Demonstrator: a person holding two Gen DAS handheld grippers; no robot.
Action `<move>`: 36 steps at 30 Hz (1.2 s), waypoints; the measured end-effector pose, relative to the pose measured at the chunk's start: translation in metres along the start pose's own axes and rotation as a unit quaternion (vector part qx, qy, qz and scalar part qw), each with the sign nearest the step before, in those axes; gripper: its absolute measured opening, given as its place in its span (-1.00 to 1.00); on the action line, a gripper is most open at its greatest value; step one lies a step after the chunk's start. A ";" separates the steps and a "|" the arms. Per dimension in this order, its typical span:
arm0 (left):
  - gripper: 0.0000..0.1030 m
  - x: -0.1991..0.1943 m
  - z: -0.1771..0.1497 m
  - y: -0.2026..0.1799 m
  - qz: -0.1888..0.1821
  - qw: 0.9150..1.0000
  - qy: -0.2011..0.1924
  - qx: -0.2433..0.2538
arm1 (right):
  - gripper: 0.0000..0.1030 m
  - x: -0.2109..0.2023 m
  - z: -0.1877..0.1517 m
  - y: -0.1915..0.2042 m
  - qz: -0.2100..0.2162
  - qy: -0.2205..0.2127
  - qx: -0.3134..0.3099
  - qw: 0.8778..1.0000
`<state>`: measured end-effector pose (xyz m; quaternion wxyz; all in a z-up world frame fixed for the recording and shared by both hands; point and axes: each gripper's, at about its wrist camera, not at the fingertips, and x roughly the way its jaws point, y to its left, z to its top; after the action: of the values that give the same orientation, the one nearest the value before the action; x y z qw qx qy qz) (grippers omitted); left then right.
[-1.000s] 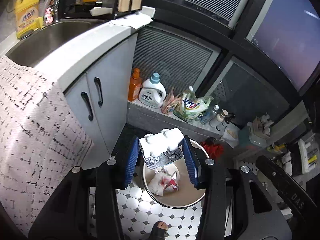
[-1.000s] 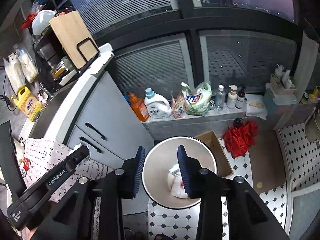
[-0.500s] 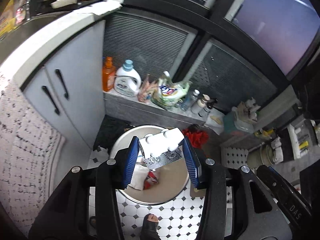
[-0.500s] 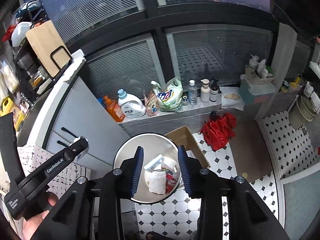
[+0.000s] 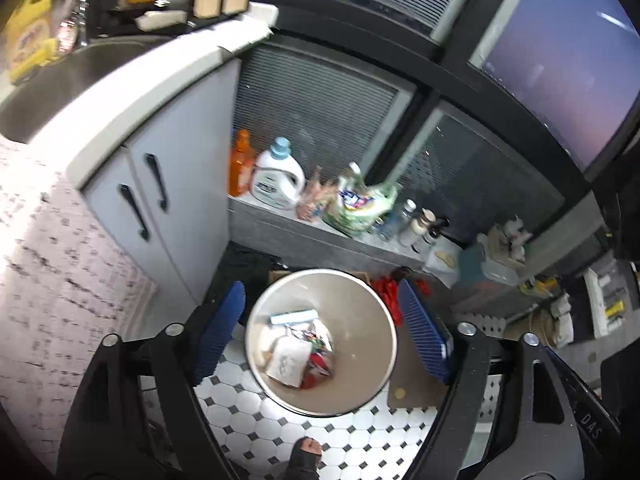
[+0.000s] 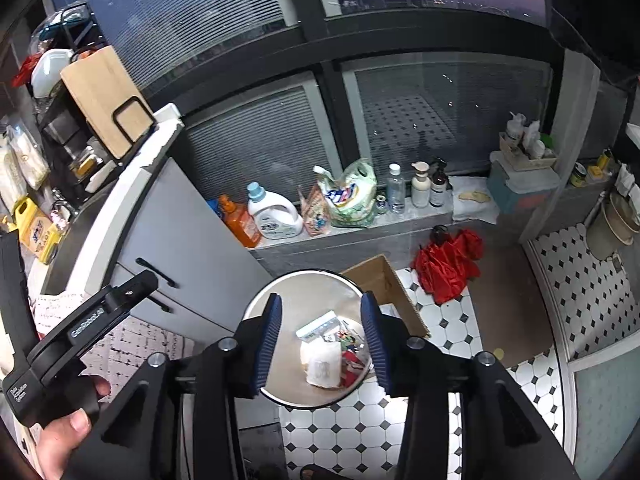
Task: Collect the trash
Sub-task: 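Open the right tool then the left tool to drop both into the bin, then move both tools back toward the trash on the counter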
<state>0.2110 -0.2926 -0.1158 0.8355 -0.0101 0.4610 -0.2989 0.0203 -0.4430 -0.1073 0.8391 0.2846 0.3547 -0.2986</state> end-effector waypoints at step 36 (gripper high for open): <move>0.88 -0.208 -0.010 0.224 0.174 0.960 -0.146 -0.163 | 0.82 -0.058 -0.034 0.246 0.182 -0.019 -0.166 0.969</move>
<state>0.2305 -0.0004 -0.0281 0.9199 -0.1088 0.3712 -0.0649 0.1455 -0.2402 -0.0181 0.9213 0.1952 0.3260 -0.0827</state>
